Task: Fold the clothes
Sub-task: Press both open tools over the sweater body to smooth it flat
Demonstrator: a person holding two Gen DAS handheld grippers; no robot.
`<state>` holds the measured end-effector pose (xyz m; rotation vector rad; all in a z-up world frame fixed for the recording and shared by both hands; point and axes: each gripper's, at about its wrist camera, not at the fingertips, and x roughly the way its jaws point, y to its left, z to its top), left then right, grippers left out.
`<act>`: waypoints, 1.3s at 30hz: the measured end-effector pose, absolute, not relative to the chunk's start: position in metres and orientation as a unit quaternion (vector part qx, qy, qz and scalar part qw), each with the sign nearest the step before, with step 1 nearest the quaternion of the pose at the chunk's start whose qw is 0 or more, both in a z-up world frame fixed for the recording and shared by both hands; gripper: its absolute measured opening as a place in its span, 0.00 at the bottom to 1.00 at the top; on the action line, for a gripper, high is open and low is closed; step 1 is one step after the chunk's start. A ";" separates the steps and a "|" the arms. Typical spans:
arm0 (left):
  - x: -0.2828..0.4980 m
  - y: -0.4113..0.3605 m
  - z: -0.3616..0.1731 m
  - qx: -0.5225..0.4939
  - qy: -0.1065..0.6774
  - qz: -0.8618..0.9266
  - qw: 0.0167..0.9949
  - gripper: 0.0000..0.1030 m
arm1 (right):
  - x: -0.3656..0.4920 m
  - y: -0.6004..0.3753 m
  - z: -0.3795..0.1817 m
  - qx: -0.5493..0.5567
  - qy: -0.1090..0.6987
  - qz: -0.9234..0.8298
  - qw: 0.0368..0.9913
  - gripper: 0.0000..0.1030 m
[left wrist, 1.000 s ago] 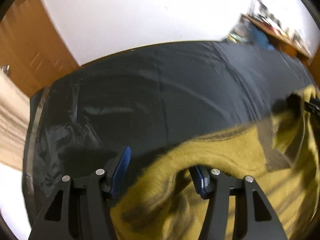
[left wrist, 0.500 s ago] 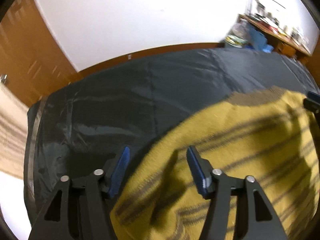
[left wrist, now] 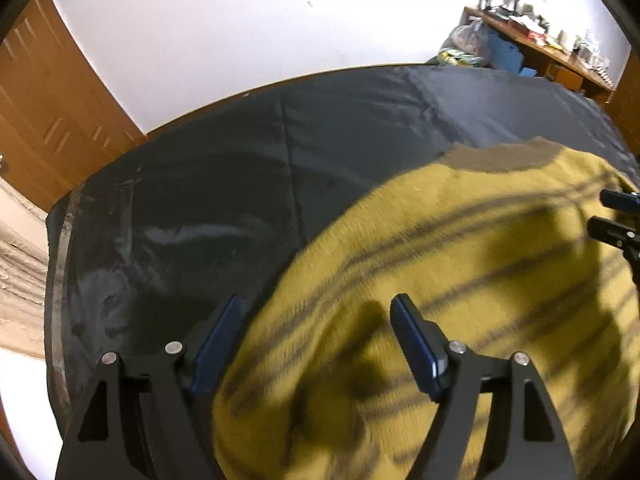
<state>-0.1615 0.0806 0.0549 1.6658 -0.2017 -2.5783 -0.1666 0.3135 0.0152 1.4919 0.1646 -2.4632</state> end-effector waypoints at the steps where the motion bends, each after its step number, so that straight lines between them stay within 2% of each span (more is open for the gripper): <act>1: -0.153 0.080 0.060 0.540 -0.067 -0.839 0.028 0.78 | -0.159 0.315 0.020 0.516 0.055 -0.844 0.134 0.64; 7: -0.081 0.072 0.074 0.560 -0.049 -0.827 0.016 0.78 | -0.088 0.332 0.016 0.528 0.076 -0.832 0.152 0.64; 16: 0.014 0.103 0.063 0.588 -0.113 -0.801 -0.014 0.79 | -0.007 0.381 -0.014 0.555 0.065 -0.822 0.111 0.64; 20: 0.020 0.113 0.037 0.586 -0.168 -0.792 0.034 0.79 | 0.005 0.400 -0.013 0.550 0.048 -0.829 0.089 0.64; 23: 0.018 0.102 0.027 0.573 -0.198 -0.792 0.080 0.81 | 0.006 0.410 -0.016 0.539 0.070 -0.836 0.074 0.67; 26: 0.015 0.069 0.037 0.555 -0.204 -0.791 0.156 0.81 | 0.005 0.429 -0.015 0.536 0.079 -0.839 0.049 0.75; 30: 0.007 0.022 0.049 0.532 -0.202 -0.783 0.252 0.81 | -0.002 0.457 -0.015 0.539 0.063 -0.839 0.035 0.75; 34: 0.000 -0.021 0.051 0.533 -0.179 -0.775 0.287 0.81 | -0.009 0.459 -0.015 0.543 0.069 -0.837 0.033 0.76; 39: 0.003 -0.019 0.048 0.545 -0.154 -0.783 0.258 0.81 | -0.026 0.454 -0.019 0.545 0.066 -0.835 0.030 0.76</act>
